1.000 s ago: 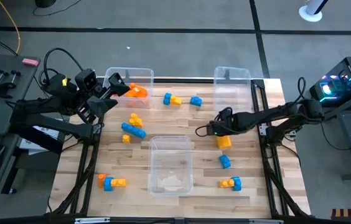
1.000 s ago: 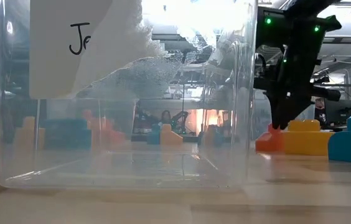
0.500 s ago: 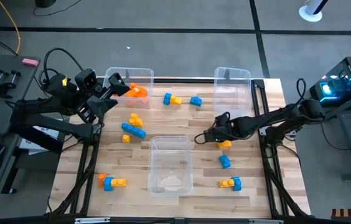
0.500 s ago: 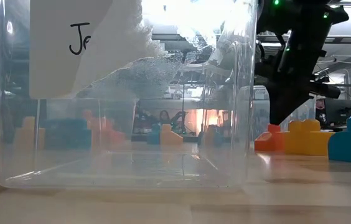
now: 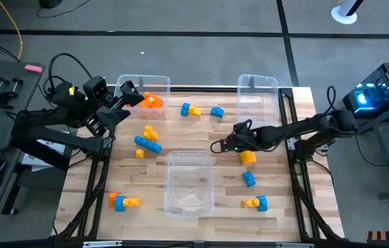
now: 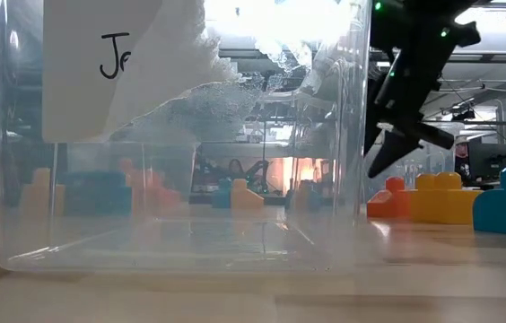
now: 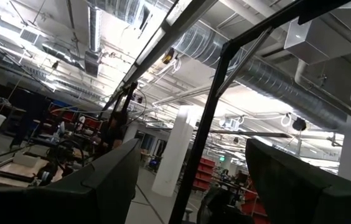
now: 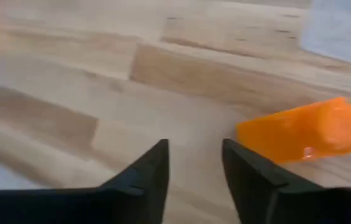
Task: Sort blocks
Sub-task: Put the orange game piece into the top left transparent bin
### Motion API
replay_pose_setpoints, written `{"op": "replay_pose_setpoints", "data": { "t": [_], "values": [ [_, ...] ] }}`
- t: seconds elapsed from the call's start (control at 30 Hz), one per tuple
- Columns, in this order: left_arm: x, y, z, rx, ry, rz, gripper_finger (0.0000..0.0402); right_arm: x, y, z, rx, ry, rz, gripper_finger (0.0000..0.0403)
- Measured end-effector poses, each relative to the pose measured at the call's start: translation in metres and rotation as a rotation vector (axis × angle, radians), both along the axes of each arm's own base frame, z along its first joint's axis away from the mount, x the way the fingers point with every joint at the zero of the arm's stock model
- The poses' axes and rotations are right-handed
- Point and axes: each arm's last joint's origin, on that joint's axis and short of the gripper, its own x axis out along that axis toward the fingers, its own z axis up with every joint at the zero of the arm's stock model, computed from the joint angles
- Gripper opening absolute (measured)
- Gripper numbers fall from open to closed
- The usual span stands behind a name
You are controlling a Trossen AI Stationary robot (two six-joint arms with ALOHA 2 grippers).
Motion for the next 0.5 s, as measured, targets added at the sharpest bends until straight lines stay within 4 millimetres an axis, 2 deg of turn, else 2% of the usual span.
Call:
{"op": "replay_pose_setpoints", "data": {
  "t": [0.07,0.13,0.23,0.37,0.5],
  "values": [
    [0.0,0.0,0.0,-0.001,0.0,-0.001,0.0278,0.001,-0.004,-0.004,0.024,0.001,-0.046,0.017],
    [0.0,0.0,0.0,-0.011,0.003,-0.007,0.0278,0.003,-0.007,-0.008,0.032,0.016,-0.049,0.0164],
    [0.0,0.0,0.0,-0.016,0.004,-0.01,0.0278,0.004,-0.008,-0.015,0.039,0.05,-0.053,0.0116],
    [0.0,0.0,0.0,-0.016,0.004,-0.01,0.0278,0.007,-0.008,-0.02,0.032,0.054,-0.052,0.0019],
    [0.0,0.0,0.0,-0.015,0.004,-0.009,0.0278,0.008,-0.01,-0.019,-0.002,0.037,-0.081,0.0012]
  ]
}}
